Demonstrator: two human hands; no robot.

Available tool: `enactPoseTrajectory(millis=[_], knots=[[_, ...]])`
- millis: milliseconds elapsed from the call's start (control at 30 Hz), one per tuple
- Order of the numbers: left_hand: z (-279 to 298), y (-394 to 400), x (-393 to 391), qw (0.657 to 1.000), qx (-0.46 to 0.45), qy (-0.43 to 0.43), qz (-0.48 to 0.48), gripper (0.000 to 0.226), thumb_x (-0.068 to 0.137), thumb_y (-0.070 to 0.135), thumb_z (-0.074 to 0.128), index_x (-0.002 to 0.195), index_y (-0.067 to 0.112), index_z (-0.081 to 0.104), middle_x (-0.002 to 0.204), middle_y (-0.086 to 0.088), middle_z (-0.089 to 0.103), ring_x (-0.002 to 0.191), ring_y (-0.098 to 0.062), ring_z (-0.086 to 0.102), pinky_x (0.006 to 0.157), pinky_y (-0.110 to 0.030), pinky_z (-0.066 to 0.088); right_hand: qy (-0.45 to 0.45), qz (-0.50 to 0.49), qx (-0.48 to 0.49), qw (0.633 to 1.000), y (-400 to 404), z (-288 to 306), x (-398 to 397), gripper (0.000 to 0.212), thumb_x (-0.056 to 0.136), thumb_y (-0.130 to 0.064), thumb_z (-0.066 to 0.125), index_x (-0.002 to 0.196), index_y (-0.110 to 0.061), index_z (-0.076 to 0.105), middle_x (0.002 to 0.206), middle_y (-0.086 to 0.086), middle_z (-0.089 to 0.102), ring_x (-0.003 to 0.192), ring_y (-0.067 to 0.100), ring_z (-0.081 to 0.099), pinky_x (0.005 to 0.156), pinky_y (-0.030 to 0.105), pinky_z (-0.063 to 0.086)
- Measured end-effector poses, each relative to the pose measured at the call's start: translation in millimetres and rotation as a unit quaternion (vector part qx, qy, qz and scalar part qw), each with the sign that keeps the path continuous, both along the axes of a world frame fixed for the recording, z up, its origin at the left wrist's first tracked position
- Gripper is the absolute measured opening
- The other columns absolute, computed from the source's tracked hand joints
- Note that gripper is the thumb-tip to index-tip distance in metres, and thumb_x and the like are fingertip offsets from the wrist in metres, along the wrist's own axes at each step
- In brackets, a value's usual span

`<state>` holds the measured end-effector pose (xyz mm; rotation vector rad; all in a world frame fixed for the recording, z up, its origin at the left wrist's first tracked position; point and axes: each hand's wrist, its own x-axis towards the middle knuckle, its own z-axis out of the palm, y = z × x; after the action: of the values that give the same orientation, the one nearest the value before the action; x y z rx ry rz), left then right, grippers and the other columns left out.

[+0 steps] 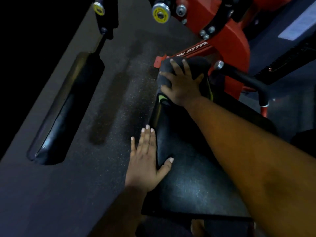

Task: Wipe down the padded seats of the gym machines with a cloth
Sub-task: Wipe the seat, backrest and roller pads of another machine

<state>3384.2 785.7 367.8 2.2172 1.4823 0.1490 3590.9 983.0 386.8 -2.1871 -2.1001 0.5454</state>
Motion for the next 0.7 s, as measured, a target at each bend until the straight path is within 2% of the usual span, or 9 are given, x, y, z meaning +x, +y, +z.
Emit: enactPoseTrajectory(millis=[200, 300, 367, 467, 600, 700], knots=[[2.9, -3.1, 1.8, 0.999, 0.019, -0.001, 0.046, 0.099, 0.099, 0.072, 0.031, 0.162, 0.008, -0.010, 0.171, -0.006, -0.017, 0.158, -0.019, -0.015, 0.128, -0.055, -0.003, -0.052, 0.108, 0.001, 0.993, -18.3, 7.2, -14.0, 0.053, 0.092, -0.057, 0.047, 0.141, -0.040, 0.052, 0.166, -0.011, 0.025, 0.157, 0.023, 0.001, 0.107, 0.085, 0.006], [7.1, -7.3, -0.4, 0.992, 0.051, -0.051, 0.105, 0.090, 0.101, 0.063, 0.033, 0.163, 0.010, -0.005, 0.172, -0.005, -0.010, 0.159, -0.018, -0.008, 0.128, -0.051, -0.006, -0.054, 0.138, 0.011, 0.989, -49.5, 8.7, -35.6, 0.050, 0.093, -0.056, 0.046, 0.137, -0.036, 0.058, 0.159, -0.012, 0.037, 0.156, 0.019, 0.009, 0.108, 0.083, 0.006], [9.4, -14.5, -5.9, 0.975, 0.062, -0.104, 0.186, 0.082, 0.103, 0.060, 0.028, 0.164, 0.012, 0.002, 0.173, -0.003, -0.005, 0.159, -0.016, -0.004, 0.128, -0.050, -0.007, -0.057, 0.147, 0.013, 0.987, -73.1, 7.4, -49.2, 0.050, 0.092, -0.055, 0.044, 0.136, -0.035, 0.058, 0.157, -0.012, 0.039, 0.155, 0.019, 0.010, 0.108, 0.082, 0.006], [9.0, -34.1, -20.8, 0.934, 0.024, -0.200, 0.295, 0.077, 0.103, 0.061, 0.021, 0.165, 0.018, 0.006, 0.173, 0.003, -0.004, 0.158, -0.007, -0.003, 0.128, -0.050, -0.008, -0.045, 0.153, 0.044, 0.986, -115.7, 0.6, -65.6, 0.051, 0.091, -0.056, 0.045, 0.133, -0.032, 0.061, 0.152, -0.011, 0.044, 0.154, 0.021, 0.015, 0.106, 0.083, 0.009], [1.1, -82.3, -59.0, 0.920, -0.052, -0.253, 0.294, 0.073, 0.100, 0.059, 0.021, 0.164, 0.029, 0.004, 0.170, 0.016, -0.004, 0.154, 0.007, -0.004, 0.129, -0.044, -0.008, -0.040, 0.157, 0.067, 0.984, -184.0, -1.7, -99.1, 0.053, 0.087, -0.059, 0.044, 0.130, -0.034, 0.062, 0.153, -0.011, 0.046, 0.154, 0.022, 0.018, 0.107, 0.082, 0.011], [-1.7, -105.2, -88.6, 0.905, -0.078, -0.285, 0.305, 0.067, 0.099, 0.062, 0.022, 0.159, 0.037, 0.006, 0.167, 0.023, -0.002, 0.153, 0.010, -0.002, 0.129, -0.048, 0.000, -0.036, 0.196, 0.070, 0.977, -245.3, -1.5, -124.2, 0.058, 0.087, -0.063, 0.039, 0.135, -0.038, 0.059, 0.157, -0.009, 0.042, 0.155, 0.023, 0.016, 0.107, 0.079, 0.012]])
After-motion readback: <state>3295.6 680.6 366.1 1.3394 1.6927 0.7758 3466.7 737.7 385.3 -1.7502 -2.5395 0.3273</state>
